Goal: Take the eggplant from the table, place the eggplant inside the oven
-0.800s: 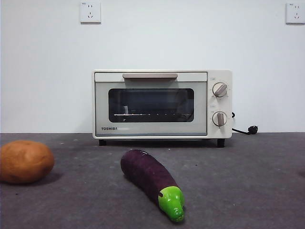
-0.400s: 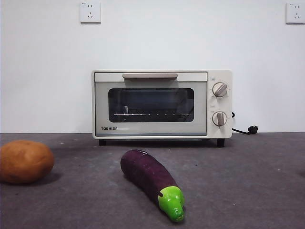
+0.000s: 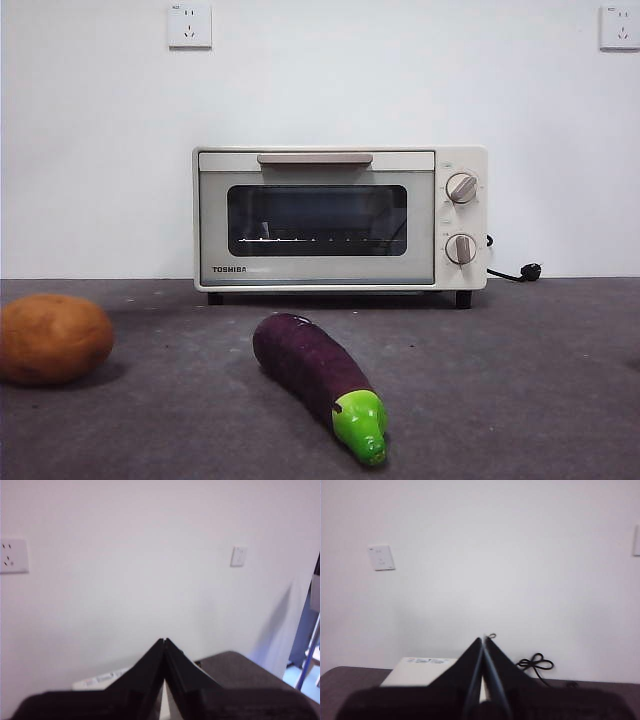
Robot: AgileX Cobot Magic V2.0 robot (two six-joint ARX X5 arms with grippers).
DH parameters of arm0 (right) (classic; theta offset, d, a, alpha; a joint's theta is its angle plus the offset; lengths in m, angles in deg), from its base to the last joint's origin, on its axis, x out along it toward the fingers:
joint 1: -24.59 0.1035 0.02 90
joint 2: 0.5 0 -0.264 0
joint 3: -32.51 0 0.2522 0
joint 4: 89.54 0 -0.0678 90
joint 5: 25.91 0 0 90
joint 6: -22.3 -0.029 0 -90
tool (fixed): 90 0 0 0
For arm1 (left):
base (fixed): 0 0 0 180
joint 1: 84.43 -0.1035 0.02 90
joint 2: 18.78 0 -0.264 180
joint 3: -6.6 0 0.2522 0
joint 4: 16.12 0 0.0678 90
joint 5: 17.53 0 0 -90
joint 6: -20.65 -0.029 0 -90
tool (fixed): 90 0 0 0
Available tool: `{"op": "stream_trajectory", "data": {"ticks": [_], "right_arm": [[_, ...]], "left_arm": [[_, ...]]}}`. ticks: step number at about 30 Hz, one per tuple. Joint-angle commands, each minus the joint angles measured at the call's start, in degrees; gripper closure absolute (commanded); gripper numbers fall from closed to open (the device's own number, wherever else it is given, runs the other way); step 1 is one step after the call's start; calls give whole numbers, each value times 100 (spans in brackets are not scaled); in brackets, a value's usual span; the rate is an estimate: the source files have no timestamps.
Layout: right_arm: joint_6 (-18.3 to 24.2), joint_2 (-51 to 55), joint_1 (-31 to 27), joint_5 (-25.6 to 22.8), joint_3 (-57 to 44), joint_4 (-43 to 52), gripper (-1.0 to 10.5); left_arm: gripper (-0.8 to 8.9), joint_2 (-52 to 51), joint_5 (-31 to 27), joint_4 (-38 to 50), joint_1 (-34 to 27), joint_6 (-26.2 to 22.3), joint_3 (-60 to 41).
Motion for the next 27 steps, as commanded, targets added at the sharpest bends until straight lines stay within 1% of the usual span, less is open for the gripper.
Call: {"op": "stream_trajectory", "data": {"ticks": [1,10,14,16,20,23,25,27], "right_arm": [[13,-9,9,179,87,7,955],[17,-35,9,291,90,-24,946],[13,-35,9,605,90,-2,929],[-4,-35,9,776,92,28,839],[-13,-35,9,922,90,44,599],[-203,-35,9,920,90,44,445],[-313,-35,9,920,90,28,371],[-332,-35,9,920,92,-35,341]], "left_arm": [[819,31,15,-35,61,-116,13],[819,52,17,-44,90,-238,13],[819,52,168,-44,90,-238,13],[819,55,162,-48,90,-240,13],[819,55,164,-52,90,-249,13],[819,55,164,-90,90,-262,13],[819,55,166,-136,90,-267,13],[819,55,164,-190,90,-282,13]]}}
